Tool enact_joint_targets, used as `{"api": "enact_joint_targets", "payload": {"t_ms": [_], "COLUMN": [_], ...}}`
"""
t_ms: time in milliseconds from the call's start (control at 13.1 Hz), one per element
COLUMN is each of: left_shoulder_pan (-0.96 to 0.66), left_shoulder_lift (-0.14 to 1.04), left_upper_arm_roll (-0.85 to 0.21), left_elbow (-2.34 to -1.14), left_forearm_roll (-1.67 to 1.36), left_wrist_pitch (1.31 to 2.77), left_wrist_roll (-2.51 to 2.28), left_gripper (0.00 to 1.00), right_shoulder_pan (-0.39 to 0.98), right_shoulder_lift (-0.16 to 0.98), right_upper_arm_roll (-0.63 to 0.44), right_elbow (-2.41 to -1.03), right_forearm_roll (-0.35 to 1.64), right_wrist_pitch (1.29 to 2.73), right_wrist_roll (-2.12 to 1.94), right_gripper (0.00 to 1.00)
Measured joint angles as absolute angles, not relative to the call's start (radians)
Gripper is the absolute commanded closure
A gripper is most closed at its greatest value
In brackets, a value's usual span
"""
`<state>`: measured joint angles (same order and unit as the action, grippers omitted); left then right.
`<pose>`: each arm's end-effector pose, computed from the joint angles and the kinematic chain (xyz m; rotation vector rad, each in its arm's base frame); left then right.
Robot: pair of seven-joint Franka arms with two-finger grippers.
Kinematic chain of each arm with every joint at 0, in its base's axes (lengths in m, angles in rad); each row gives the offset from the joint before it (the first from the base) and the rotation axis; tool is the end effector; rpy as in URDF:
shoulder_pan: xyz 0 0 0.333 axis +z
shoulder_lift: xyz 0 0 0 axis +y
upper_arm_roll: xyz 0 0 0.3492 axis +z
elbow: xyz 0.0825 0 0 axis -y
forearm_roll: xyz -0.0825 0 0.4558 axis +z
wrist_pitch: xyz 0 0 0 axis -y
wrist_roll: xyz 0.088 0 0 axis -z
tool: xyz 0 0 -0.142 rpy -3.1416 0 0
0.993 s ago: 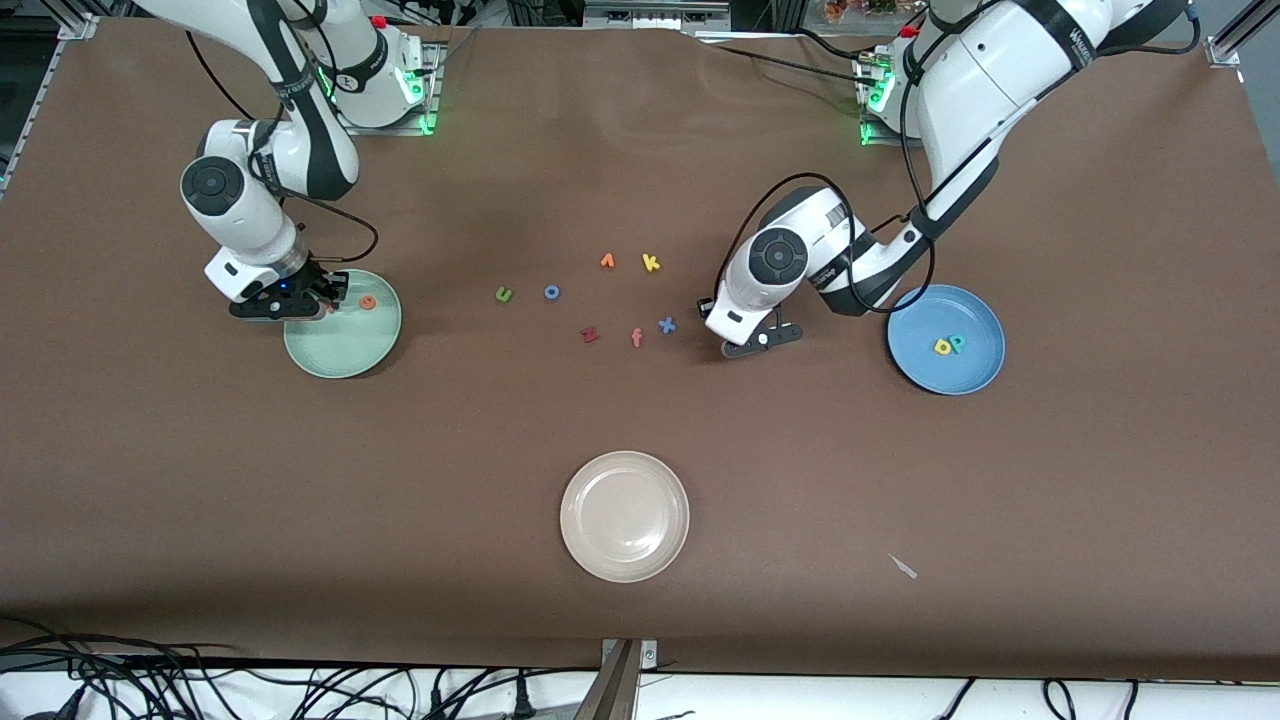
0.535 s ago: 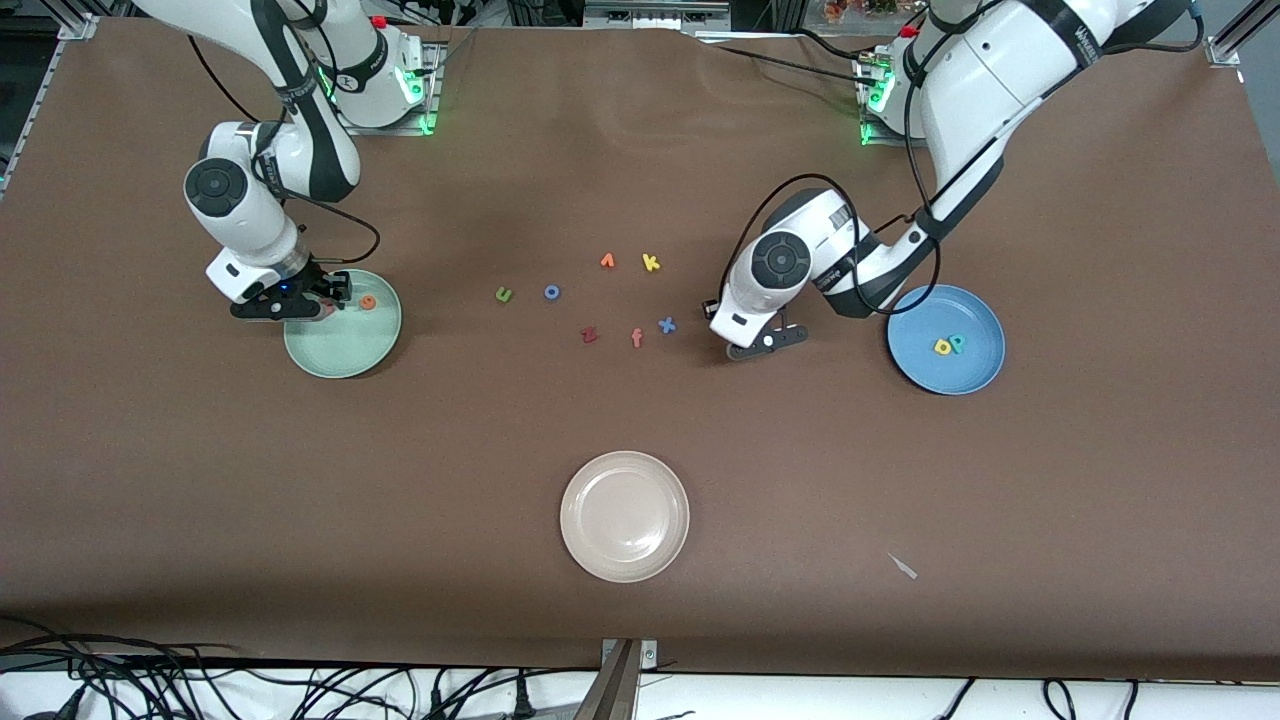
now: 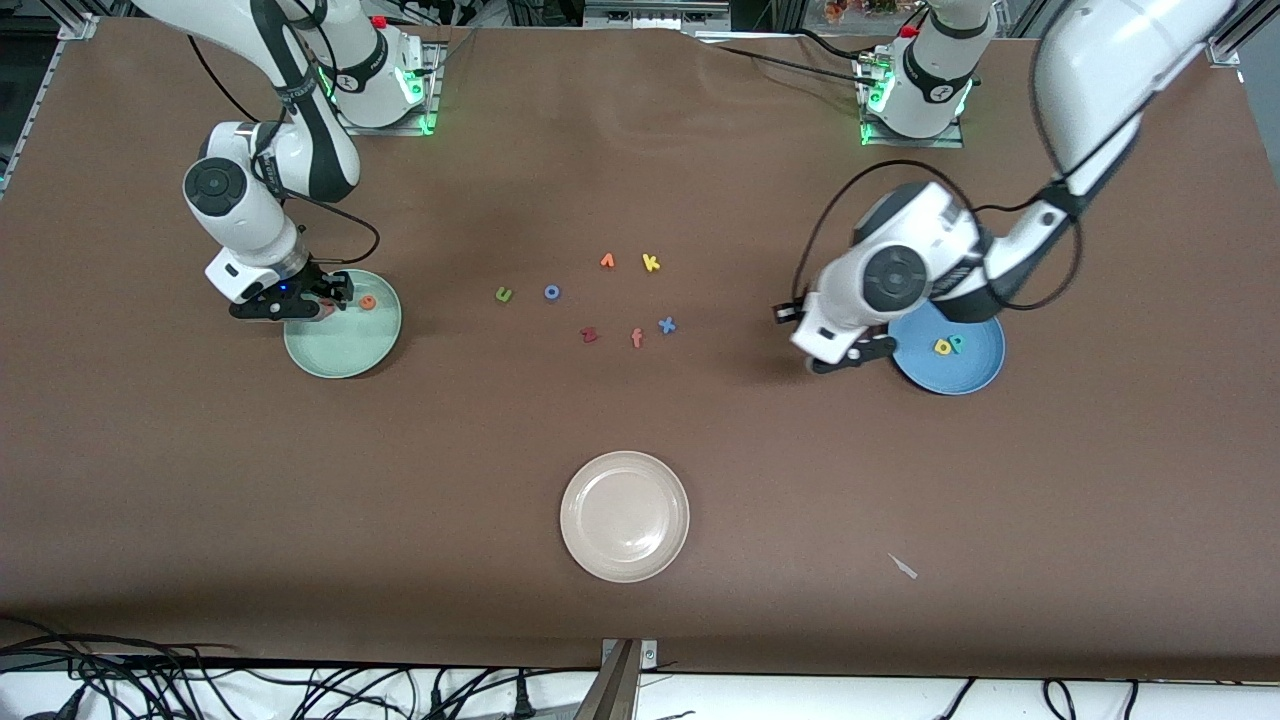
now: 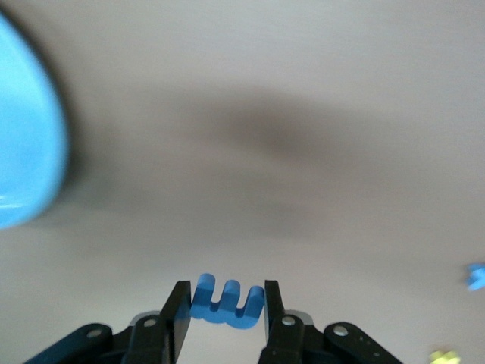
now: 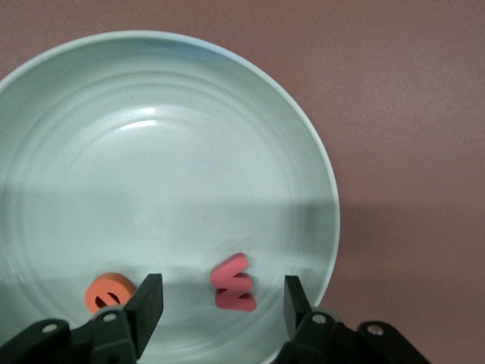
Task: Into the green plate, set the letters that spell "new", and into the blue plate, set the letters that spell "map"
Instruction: 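Release the pink w in the green plate while the left gripper carries the blue m, then reach the green n with the right gripper while the left gripper releases the m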
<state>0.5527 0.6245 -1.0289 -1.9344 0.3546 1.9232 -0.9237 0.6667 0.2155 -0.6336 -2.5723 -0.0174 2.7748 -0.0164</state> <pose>0.5797 -0.2515 0.2294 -3.0447 -0.4158 0.5713 0.4859 -0.0032 0.1356 3.0059 0.1181 0.0432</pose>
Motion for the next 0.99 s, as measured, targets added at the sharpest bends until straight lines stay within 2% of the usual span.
{"api": "enact_joint_targets", "payload": {"t_ms": [153, 382, 687, 840, 916, 993], "left_shoulder_pan": [0.67, 0.773, 0.79, 0.789, 0.789, 0.789], "left_shoulder_lift": [0.62, 0.625, 0.669, 0.707, 0.724, 0.737], "left_upper_arm_roll": [-1.059, -1.05, -0.977, -0.934, -0.918, -0.912], "left_elbow": [-1.922, -1.926, -1.955, -1.966, -1.972, -1.973], "left_forearm_roll": [0.356, 0.402, 0.518, 0.541, 0.544, 0.544], "left_wrist_pitch": [1.827, 1.793, 1.797, 1.849, 1.877, 1.89], "left_wrist_roll": [-0.8, -0.657, -0.596, -0.579, -0.576, -0.574], "left_gripper": [0.66, 0.66, 0.66, 0.59, 0.41, 0.03], "right_shoulder_pan": [0.667, 0.667, 0.667, 0.667, 0.667, 0.667], "right_shoulder_lift": [0.214, 0.21, 0.188, 0.179, 0.176, 0.172], "right_upper_arm_roll": [-0.634, -0.634, -0.634, -0.633, -0.633, -0.633], "right_elbow": [-2.571, -2.566, -2.558, -2.548, -2.545, -2.541], "right_forearm_roll": [-0.017, -0.017, -0.017, -0.017, -0.017, -0.017], "right_wrist_pitch": [2.777, 2.78, 2.781, 2.781, 2.781, 2.781], "right_wrist_roll": [-0.016, -0.016, -0.016, -0.016, -0.016, -0.016], "right_gripper": [0.19, 0.12, 0.02, 0.02, 0.02, 0.02]}}
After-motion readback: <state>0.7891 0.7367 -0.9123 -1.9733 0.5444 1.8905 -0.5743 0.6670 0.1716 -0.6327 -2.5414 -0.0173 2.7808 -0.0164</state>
